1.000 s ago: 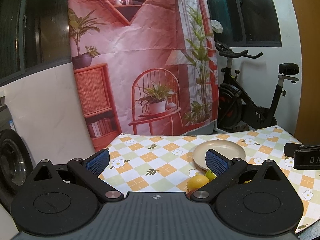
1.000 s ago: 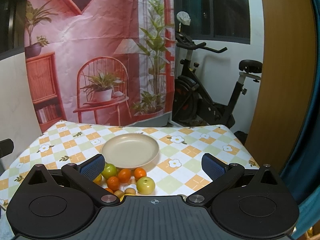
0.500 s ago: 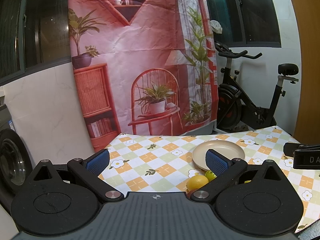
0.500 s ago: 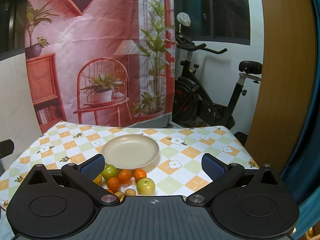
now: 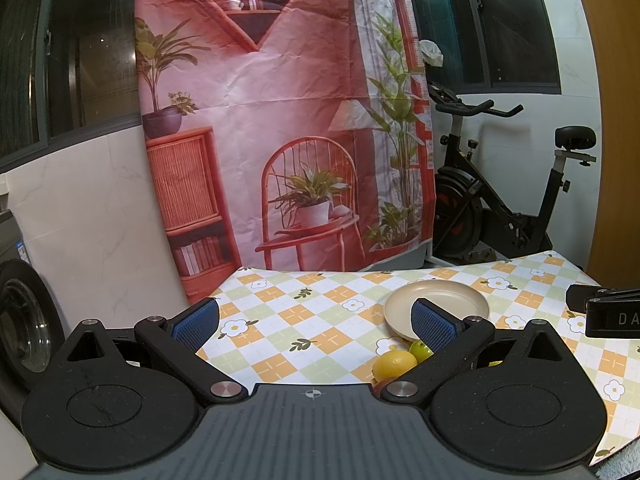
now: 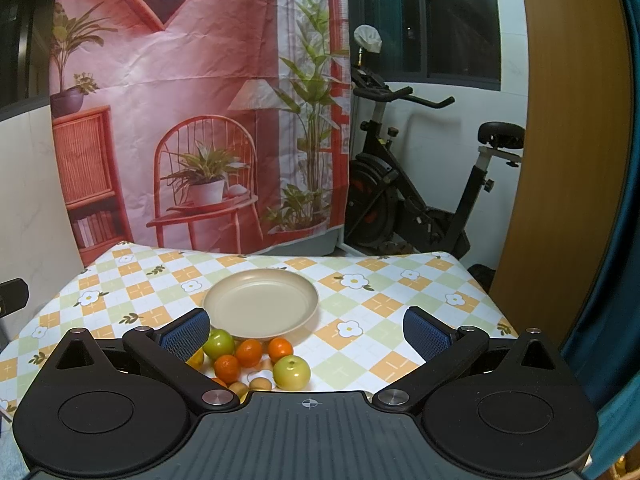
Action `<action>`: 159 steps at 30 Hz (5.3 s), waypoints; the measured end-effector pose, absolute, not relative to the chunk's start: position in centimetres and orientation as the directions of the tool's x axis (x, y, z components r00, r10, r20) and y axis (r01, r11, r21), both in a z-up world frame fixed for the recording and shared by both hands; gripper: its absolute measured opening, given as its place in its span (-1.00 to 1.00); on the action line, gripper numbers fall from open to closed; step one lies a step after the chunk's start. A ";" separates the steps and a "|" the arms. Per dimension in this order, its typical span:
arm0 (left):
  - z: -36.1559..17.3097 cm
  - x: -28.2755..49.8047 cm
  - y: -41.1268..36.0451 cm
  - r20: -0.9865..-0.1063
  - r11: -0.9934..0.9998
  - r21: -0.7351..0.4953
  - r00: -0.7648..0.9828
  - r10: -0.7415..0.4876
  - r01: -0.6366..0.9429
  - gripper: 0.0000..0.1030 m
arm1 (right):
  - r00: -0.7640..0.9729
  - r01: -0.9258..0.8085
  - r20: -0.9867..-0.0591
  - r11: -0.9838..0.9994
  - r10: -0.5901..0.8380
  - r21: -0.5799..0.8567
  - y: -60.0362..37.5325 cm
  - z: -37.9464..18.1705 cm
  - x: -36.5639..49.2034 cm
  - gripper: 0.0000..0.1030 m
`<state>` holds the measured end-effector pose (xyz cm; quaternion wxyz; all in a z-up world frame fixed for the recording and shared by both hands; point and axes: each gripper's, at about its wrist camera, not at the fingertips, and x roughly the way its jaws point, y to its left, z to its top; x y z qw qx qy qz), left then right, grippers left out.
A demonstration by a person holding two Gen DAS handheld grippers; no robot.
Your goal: Organize fruits
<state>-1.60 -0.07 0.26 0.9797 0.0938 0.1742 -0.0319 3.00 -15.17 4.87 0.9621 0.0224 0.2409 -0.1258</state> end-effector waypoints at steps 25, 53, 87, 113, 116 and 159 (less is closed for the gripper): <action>-0.1 -0.5 0.2 -0.379 0.982 0.167 0.925 -0.014 0.083 1.00 | 0.879 0.204 -0.442 0.979 -0.178 0.011 -15.5 5.0 3.3 0.99; -6.3 8.2 0.8 -0.534 0.974 0.133 0.842 -0.083 0.181 0.77 | 0.903 0.109 -0.422 0.993 -0.077 0.052 -19.1 -2.8 10.5 0.99; -11.3 13.3 2.1 -0.656 0.904 -0.106 0.654 -0.376 0.414 0.05 | 0.610 -0.424 -0.734 0.906 0.300 0.019 -7.8 -8.8 18.2 0.27; -15.1 15.7 2.4 -0.699 0.829 -0.347 0.469 -0.540 0.438 -0.15 | 0.505 -0.447 -0.792 0.889 0.343 0.099 -7.3 -11.3 20.5 0.11; -15.3 15.9 2.6 -0.695 0.826 -0.359 0.466 -0.547 0.434 -0.18 | 0.501 -0.447 -0.795 0.889 0.343 0.102 -7.2 -11.5 20.7 0.11; -8.9 24.8 -4.8 -0.648 0.798 -0.230 0.525 -0.552 0.556 -0.19 | 0.643 -0.351 -0.665 0.918 0.379 0.184 -16.4 -5.6 29.1 0.10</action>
